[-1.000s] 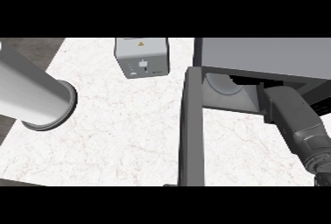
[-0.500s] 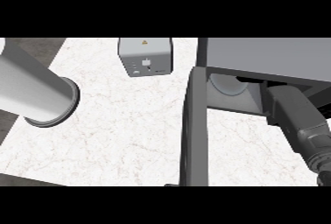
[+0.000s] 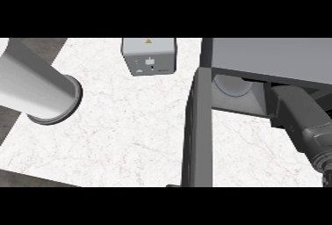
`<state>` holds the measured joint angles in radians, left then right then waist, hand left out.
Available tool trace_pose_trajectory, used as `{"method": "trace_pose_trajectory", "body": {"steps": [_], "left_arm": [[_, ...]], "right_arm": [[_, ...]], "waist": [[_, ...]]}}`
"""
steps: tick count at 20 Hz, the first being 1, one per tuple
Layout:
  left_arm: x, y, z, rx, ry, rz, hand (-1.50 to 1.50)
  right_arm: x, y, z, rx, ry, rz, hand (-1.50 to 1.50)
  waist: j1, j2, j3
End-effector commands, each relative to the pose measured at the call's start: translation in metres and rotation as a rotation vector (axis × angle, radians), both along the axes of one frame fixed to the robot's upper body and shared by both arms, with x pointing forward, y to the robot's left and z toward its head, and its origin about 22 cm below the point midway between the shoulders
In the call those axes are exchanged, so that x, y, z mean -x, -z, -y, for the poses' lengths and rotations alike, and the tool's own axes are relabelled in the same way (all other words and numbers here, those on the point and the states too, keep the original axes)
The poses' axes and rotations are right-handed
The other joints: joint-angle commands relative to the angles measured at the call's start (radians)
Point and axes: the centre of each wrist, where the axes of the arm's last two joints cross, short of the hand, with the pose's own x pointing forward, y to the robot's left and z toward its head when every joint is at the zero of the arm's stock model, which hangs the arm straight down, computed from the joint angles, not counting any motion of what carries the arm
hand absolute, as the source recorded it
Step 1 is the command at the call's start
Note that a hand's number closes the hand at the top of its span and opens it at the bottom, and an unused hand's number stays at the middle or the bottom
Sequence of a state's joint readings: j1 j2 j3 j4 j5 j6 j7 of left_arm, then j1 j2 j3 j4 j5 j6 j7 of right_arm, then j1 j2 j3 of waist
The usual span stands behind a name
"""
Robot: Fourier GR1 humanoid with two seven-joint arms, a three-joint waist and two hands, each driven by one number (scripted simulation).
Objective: Pick up the milk, place it into the microwave and close the microwave
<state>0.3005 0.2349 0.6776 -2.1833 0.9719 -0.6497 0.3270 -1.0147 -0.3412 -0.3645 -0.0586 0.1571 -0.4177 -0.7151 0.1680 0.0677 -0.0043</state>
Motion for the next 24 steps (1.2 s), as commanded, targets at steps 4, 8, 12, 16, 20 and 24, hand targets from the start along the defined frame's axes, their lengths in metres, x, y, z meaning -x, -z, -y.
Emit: {"method": "trace_pose_trajectory", "body": {"steps": [4, 8, 12, 16, 20, 24], "left_arm": [[-0.004, -0.005, 0.0, -0.039, -0.007, 0.004, -1.5], [-0.009, -0.005, -0.003, -0.054, -0.004, 0.004, -1.5], [-0.012, -0.003, -0.005, -0.059, -0.005, -0.008, -1.5], [-0.018, -0.002, -0.002, -0.062, 0.014, -0.002, -1.5], [-0.027, -0.007, -0.001, -0.081, 0.031, 0.005, -1.5], [-0.028, -0.003, 0.001, -0.074, 0.031, -0.01, -1.5]], "right_arm": [[-0.009, -0.031, 0.023, 0.095, 0.0, 0.043, 1.5], [-0.012, -0.04, 0.026, 0.097, -0.014, 0.045, 1.5], [-0.023, -0.053, 0.004, 0.019, -0.042, 0.104, -1.5], [-0.027, -0.05, -0.021, -0.01, -0.202, 0.029, -1.5], [-0.031, -0.054, -0.034, 0.109, -0.197, -0.009, -1.5], [-0.033, -0.051, -0.058, 0.094, -0.154, -0.026, -1.5]], "waist": [[0.027, 0.033, 0.014], [0.026, 0.04, 0.013], [0.032, 0.03, 0.015], [0.039, 0.022, 0.011], [0.051, 0.027, 0.008], [0.055, 0.015, 0.008]]}}
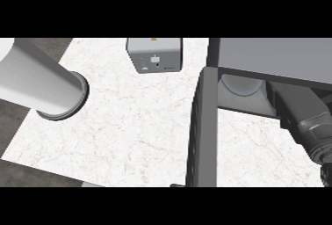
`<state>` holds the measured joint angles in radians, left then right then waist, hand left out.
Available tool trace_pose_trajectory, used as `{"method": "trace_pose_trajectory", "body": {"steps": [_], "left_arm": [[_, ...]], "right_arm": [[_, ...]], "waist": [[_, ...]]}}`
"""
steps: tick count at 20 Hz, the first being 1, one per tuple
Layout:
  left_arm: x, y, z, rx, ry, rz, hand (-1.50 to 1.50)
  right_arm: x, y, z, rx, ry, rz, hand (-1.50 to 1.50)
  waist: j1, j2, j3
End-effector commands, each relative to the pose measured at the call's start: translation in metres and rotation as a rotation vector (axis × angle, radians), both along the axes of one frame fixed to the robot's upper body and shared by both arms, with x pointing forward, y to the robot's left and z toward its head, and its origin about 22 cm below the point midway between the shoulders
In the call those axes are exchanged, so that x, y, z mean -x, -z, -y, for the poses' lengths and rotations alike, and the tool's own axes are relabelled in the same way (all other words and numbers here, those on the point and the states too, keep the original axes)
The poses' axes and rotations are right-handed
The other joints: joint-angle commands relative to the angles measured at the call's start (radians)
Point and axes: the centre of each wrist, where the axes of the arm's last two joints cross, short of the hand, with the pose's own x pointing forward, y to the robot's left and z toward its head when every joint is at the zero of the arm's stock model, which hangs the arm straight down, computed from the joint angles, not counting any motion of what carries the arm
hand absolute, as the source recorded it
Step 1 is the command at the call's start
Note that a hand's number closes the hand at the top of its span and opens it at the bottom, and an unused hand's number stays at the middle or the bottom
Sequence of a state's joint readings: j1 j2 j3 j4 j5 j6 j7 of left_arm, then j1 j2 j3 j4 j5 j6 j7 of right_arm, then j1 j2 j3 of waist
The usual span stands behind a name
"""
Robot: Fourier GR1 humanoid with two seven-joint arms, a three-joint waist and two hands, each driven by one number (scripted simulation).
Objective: Pick up the milk, place it into the microwave and close the microwave
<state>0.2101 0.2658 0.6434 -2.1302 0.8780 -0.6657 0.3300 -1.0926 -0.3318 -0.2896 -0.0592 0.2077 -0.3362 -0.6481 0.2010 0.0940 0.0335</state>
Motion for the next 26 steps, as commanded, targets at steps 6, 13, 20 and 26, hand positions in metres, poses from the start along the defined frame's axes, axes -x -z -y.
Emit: {"method": "trace_pose_trajectory", "body": {"steps": [6, 13, 20, 26], "left_arm": [[-0.011, 0.01, 0.005, 0.003, 0.019, -0.033, -1.5], [-0.014, 0.02, 0.009, 0.003, 0.045, -0.072, -1.5], [-0.013, 0.034, 0.021, 0.026, 0.06, -0.096, -1.5], [-0.01, 0.045, 0.035, 0.024, 0.081, -0.104, -1.5]], "right_arm": [[-0.018, -0.025, -0.07, 0.027, -0.044, 0.045, -1.5], [-0.024, -0.044, -0.073, -0.02, -0.003, 0.098, -1.5], [-0.019, -0.028, -0.066, -0.007, 0.029, 0.111, -1.5], [-0.014, -0.018, -0.048, -0.007, -0.024, 0.051, -1.5]], "waist": [[0.014, -0.014, -0.031], [-0.019, -0.031, -0.032], [-0.058, -0.039, -0.031], [-0.087, -0.048, -0.03]]}}
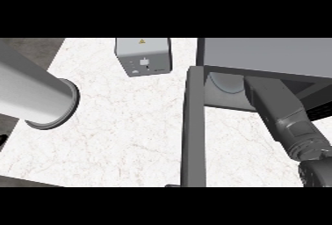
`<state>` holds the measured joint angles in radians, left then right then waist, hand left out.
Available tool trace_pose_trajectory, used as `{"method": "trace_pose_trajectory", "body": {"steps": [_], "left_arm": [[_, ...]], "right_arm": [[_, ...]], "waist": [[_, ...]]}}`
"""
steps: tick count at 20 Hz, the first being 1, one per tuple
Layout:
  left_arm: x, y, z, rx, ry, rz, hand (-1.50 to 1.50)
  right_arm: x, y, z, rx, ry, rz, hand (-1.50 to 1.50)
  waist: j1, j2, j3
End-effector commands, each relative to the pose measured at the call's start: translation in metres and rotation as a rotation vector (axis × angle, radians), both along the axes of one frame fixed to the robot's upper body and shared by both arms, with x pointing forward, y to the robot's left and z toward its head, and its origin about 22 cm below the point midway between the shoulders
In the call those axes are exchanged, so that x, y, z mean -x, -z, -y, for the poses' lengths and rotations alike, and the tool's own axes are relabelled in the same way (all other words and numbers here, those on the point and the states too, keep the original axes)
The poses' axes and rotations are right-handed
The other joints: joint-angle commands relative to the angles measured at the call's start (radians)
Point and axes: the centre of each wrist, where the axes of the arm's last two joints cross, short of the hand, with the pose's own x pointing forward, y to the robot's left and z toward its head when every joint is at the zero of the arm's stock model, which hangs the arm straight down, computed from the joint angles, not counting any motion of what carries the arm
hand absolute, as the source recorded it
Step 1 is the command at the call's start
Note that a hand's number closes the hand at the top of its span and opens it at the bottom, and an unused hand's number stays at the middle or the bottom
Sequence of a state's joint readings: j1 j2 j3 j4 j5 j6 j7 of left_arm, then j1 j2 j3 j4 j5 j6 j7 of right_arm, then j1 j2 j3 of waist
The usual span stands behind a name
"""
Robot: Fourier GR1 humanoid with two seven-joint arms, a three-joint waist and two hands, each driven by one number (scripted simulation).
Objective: Pick up the milk, place it into the microwave and close the microwave
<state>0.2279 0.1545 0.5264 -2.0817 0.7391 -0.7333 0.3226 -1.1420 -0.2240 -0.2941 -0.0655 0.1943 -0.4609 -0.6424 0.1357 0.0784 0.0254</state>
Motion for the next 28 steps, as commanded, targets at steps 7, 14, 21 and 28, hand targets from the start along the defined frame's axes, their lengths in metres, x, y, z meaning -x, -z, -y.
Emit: {"method": "trace_pose_trajectory", "body": {"steps": [7, 14, 21, 28], "left_arm": [[0.01, 0.034, 0.032, 0.031, 0.148, -0.013, -1.5], [0.006, 0.046, 0.044, -0.027, 0.301, -0.099, -1.5], [-0.022, 0.056, 0.071, -0.084, 0.318, -0.09, -1.5], [-0.036, 0.073, 0.092, -0.133, 0.325, -0.092, 1.5]], "right_arm": [[0.008, 0.014, 0.021, -0.18, -0.223, -0.042, -1.5], [0.031, 0.058, 0.011, -0.424, -0.354, -0.066, -1.5], [0.071, 0.114, 0.003, -0.536, -0.441, -0.097, -1.5], [0.125, 0.168, -0.003, -0.498, -0.402, -0.176, -1.5]], "waist": [[-0.076, -0.059, -0.024], [-0.101, -0.067, -0.024], [-0.141, -0.082, -0.026], [-0.175, -0.096, -0.029]]}}
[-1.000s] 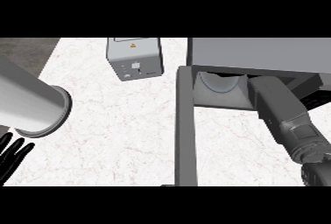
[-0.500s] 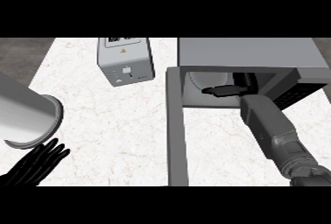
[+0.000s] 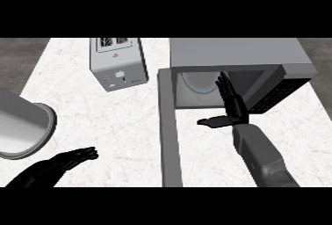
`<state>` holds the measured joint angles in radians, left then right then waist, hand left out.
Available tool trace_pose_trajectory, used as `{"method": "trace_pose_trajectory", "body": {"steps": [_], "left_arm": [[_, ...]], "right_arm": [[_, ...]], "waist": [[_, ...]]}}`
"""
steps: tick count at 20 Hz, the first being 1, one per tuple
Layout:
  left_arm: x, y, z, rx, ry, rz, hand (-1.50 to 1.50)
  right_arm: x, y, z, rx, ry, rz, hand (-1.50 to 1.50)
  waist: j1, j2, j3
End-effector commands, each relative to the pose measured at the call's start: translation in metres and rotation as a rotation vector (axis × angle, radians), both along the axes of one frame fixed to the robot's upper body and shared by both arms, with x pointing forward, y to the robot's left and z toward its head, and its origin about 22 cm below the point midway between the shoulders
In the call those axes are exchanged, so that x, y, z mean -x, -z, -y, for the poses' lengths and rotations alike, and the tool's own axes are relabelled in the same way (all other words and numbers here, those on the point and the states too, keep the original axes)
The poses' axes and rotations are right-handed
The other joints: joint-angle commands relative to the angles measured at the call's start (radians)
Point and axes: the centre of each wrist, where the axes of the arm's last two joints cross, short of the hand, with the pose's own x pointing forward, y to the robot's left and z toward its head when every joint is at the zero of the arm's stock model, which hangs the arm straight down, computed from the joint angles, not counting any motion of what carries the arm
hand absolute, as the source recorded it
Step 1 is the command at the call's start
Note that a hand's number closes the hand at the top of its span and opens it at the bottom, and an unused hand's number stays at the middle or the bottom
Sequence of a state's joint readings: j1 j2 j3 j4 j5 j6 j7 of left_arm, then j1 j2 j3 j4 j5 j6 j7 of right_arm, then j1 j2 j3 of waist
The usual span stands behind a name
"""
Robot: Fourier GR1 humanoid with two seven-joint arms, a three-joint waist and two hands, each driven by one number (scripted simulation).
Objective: Pick up the milk, place it into the microwave and close the microwave
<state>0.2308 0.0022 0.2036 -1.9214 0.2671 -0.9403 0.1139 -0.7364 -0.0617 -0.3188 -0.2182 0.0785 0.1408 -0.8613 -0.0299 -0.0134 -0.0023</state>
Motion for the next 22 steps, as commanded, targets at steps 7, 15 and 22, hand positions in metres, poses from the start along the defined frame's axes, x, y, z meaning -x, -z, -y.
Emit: {"method": "trace_pose_trajectory", "body": {"steps": [7, 15, 22], "left_arm": [[-0.028, 0.013, 0.033, -0.081, 0.04, 0.0, 1.5], [-0.064, 0.015, 0.08, -0.191, 0.102, 0.049, 1.5], [-0.065, 0.039, 0.119, -0.211, 0.151, 0.108, 1.5]], "right_arm": [[0.086, 0.06, 0.04, 0.063, 0.066, -0.071, -1.5], [0.16, 0.066, 0.116, 0.06, 0.139, -0.02, -1.5], [0.216, 0.042, 0.147, 0.002, 0.12, 0.014, -1.5]], "waist": [[-0.036, -0.008, -0.003], [-0.058, -0.002, -0.004], [-0.03, 0.004, -0.004]]}}
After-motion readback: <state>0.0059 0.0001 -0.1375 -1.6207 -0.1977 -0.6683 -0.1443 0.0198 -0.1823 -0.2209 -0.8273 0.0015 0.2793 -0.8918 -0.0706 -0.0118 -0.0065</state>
